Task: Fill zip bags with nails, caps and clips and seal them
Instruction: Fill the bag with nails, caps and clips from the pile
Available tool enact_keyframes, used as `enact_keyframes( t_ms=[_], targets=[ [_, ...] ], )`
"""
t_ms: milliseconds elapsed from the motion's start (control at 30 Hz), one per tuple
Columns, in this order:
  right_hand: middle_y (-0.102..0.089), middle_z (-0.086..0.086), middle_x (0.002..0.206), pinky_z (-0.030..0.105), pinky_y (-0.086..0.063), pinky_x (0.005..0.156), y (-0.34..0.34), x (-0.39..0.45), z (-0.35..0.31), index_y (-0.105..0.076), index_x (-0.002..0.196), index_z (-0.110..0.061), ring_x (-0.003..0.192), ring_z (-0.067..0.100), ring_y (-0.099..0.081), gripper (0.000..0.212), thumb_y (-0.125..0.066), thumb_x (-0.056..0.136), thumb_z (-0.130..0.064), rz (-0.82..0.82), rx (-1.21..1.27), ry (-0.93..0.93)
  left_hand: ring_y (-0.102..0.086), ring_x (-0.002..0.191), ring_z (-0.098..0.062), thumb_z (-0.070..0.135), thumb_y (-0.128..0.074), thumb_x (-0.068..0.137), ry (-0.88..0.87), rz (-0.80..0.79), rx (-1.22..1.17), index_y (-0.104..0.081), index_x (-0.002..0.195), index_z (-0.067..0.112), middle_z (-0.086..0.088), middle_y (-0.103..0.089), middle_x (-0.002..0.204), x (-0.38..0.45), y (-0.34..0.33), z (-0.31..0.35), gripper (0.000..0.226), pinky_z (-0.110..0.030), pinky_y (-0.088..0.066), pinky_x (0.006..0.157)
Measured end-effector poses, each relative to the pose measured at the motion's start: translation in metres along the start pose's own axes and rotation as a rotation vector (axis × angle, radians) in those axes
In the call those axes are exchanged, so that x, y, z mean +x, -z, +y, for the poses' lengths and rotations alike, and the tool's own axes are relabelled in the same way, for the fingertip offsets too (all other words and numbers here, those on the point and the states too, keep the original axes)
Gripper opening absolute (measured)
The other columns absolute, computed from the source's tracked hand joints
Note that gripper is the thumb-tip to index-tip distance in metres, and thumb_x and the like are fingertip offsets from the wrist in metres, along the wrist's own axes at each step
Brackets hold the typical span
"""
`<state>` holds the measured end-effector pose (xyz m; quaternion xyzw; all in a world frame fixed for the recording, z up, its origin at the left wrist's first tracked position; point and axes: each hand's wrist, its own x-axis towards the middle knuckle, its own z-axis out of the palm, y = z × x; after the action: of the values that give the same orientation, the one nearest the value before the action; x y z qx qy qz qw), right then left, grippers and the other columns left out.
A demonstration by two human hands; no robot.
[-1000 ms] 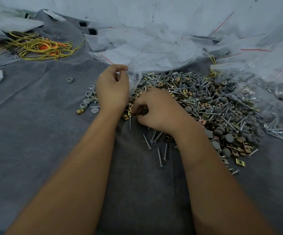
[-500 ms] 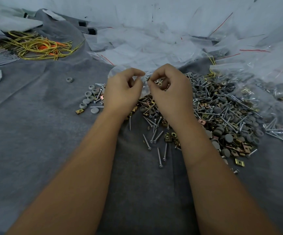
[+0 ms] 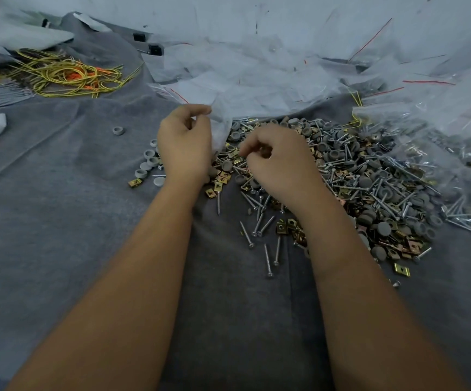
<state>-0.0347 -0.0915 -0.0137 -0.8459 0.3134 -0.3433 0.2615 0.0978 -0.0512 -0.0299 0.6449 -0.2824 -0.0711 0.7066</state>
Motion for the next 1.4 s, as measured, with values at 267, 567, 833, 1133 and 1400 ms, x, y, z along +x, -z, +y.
enact_keyframes(
  t_ms=[267, 567, 833, 1133, 1400],
  targets=[
    [-0.046, -0.005, 0.091, 0.034, -0.035, 0.092, -0.01, -0.004, -0.006, -0.07, 0.112, -0.037, 0.105, 0.023, -0.044, 0.037, -0.065, 0.078, -0.023, -0.337, -0.42, 0.178, -0.03, 0.043, -0.005, 0.002, -0.049, 0.087, 0.049, 0.04, -0.075, -0.07, 0.093, 0.015, 0.002, -0.039, 0.054, 0.002, 0.001, 0.001, 0.025, -0.022, -0.025, 0.045],
    [-0.053, -0.006, 0.092, 0.032, -0.029, 0.088, -0.005, -0.004, -0.004, -0.068, 0.084, -0.031, 0.103, 0.017, -0.043, 0.015, -0.074, 0.07, -0.033, -0.324, -0.424, 0.164, -0.031, 0.046, -0.007, 0.002, -0.049, 0.087, 0.057, 0.027, -0.09, -0.07, 0.093, 0.016, 0.001, -0.04, 0.057, 0.002, 0.001, 0.002, 0.026, -0.022, -0.025, 0.045],
    [-0.045, -0.007, 0.09, 0.033, -0.026, 0.092, -0.008, -0.005, -0.002, -0.071, 0.084, -0.027, 0.107, 0.019, -0.041, 0.016, -0.071, 0.075, -0.039, -0.272, -0.518, 0.19, -0.032, 0.044, -0.004, 0.005, -0.048, 0.087, 0.021, -0.018, -0.022, -0.068, 0.094, 0.019, 0.006, -0.039, 0.054, -0.003, 0.0, 0.003, 0.025, -0.024, -0.028, 0.048],
    [-0.053, -0.003, 0.086, 0.038, -0.044, 0.086, -0.004, -0.003, -0.006, -0.066, 0.074, -0.022, 0.09, 0.02, -0.055, 0.003, -0.066, 0.073, -0.025, -0.038, -0.291, 0.102, -0.038, 0.042, -0.003, 0.011, -0.052, 0.085, -0.02, -0.126, 0.022, -0.068, 0.096, 0.023, 0.009, -0.047, 0.05, -0.004, -0.002, -0.001, 0.023, -0.023, -0.034, 0.049],
    [-0.056, 0.004, 0.098, 0.042, -0.05, 0.079, -0.005, 0.001, 0.001, -0.072, 0.098, -0.013, 0.089, 0.02, -0.057, 0.014, -0.067, 0.086, -0.017, 0.26, -0.101, 0.1, -0.054, 0.059, -0.013, 0.016, -0.05, 0.076, -0.124, -0.319, 0.104, -0.072, 0.083, 0.025, -0.014, -0.069, 0.075, -0.012, -0.004, 0.003, 0.025, -0.029, -0.042, 0.056]
  ],
)
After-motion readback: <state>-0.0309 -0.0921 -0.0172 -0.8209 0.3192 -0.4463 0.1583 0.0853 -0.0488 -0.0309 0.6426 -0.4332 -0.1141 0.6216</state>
